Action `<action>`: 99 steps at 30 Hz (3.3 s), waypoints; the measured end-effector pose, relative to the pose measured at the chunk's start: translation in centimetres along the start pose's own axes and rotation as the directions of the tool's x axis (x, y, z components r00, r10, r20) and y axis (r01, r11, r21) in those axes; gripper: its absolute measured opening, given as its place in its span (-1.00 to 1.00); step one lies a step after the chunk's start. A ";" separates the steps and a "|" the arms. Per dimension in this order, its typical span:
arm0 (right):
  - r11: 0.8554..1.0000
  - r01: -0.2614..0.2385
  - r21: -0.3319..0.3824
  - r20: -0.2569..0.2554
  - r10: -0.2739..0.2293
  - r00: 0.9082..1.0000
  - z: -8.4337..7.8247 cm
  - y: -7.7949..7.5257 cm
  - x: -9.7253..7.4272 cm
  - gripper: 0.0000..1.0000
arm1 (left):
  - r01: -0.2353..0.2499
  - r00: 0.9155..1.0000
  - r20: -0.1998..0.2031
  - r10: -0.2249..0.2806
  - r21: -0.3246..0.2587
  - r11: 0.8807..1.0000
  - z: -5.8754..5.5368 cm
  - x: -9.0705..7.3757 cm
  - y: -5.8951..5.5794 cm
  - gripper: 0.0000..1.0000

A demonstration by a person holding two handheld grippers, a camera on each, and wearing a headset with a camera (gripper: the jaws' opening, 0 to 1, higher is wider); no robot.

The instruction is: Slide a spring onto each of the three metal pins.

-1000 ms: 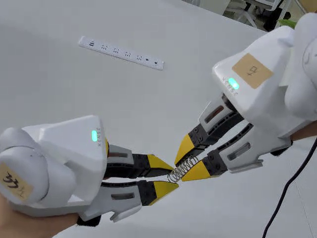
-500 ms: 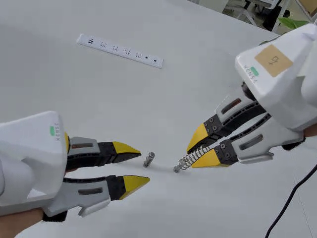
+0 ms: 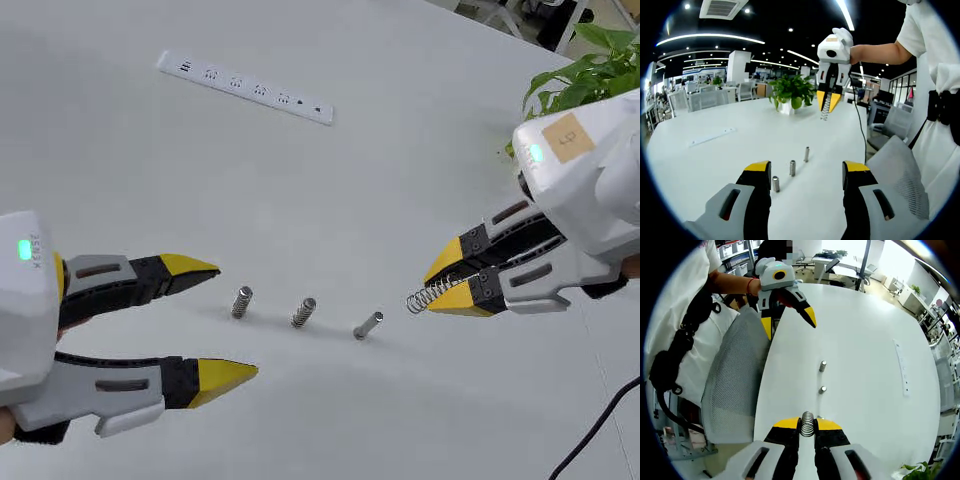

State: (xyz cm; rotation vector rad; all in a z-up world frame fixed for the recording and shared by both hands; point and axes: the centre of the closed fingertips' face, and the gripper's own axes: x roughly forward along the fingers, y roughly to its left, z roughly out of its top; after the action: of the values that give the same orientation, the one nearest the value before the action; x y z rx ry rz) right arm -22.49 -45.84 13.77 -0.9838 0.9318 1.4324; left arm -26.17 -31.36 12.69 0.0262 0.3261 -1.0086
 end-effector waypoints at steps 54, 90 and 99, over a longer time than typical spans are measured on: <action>0.996 0.005 0.087 -0.089 0.003 0.996 -5.0 -3.5 8.8 -0.86 | 0.020 0.999 -0.034 -0.021 -0.025 0.999 -2.5 0.6 1.0 0.95; 0.998 -0.018 0.066 -0.113 0.025 0.993 -5.1 -3.3 10.1 -0.86 | 0.044 0.999 -0.024 -0.045 -0.044 0.998 -2.6 0.9 0.3 0.91; 0.998 -0.023 0.063 -0.116 0.030 0.993 -5.1 -3.4 10.5 -0.86 | 0.046 0.999 -0.023 -0.047 -0.049 0.998 -2.5 1.0 0.2 0.90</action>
State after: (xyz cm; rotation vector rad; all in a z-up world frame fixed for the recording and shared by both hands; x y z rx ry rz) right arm -19.25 -46.77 2.11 -1.0218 1.0721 1.3715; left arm -26.13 -31.62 9.96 -0.0131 0.3743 -1.0467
